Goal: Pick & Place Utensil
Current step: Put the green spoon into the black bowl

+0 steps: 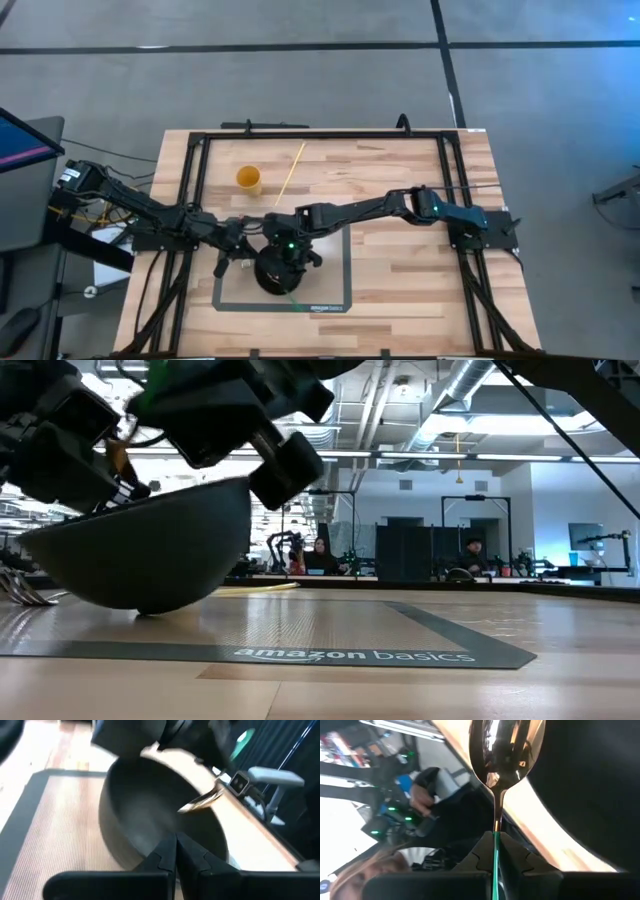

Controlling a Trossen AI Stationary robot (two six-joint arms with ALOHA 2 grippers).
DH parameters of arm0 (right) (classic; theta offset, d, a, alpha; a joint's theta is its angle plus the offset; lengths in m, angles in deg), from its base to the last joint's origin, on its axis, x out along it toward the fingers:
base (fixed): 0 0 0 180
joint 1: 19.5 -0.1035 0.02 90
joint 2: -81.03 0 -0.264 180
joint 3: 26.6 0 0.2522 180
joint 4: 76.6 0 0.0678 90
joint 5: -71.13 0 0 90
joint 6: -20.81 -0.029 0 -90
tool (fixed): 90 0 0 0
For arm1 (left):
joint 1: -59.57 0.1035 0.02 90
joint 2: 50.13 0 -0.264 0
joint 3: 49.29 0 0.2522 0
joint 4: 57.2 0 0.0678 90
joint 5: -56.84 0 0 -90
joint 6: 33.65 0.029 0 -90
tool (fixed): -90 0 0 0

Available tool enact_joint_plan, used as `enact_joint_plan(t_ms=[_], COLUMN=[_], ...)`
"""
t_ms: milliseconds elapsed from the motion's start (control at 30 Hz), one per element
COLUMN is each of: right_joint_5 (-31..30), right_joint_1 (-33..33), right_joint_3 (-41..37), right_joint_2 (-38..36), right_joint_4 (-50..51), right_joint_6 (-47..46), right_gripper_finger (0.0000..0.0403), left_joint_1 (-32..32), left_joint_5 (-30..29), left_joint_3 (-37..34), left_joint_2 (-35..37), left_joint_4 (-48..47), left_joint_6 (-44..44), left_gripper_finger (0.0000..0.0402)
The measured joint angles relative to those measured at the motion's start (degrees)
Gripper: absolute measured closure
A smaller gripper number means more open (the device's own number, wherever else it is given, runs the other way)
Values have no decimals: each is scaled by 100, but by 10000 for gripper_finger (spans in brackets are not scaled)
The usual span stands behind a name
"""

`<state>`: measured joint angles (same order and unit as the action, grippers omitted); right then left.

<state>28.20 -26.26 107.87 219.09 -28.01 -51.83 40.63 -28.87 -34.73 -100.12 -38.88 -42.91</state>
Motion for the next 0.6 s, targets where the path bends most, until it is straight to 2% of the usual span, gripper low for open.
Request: enact_joint_plan(t_ms=[167,600], right_joint_5=[-4,-94], right_joint_1=[82,567], right_joint_3=[-2,-2], right_joint_2=[4,7], right_joint_4=[609,1574], right_joint_6=[506,1554], right_gripper_finger=[398,397], left_joint_1=[0,2], left_joint_5=[0,-7], left_joint_3=[2,2], left_joint_2=[0,0], left_joint_4=[344,353], left_joint_6=[0,-4], left_gripper_finger=[396,396])
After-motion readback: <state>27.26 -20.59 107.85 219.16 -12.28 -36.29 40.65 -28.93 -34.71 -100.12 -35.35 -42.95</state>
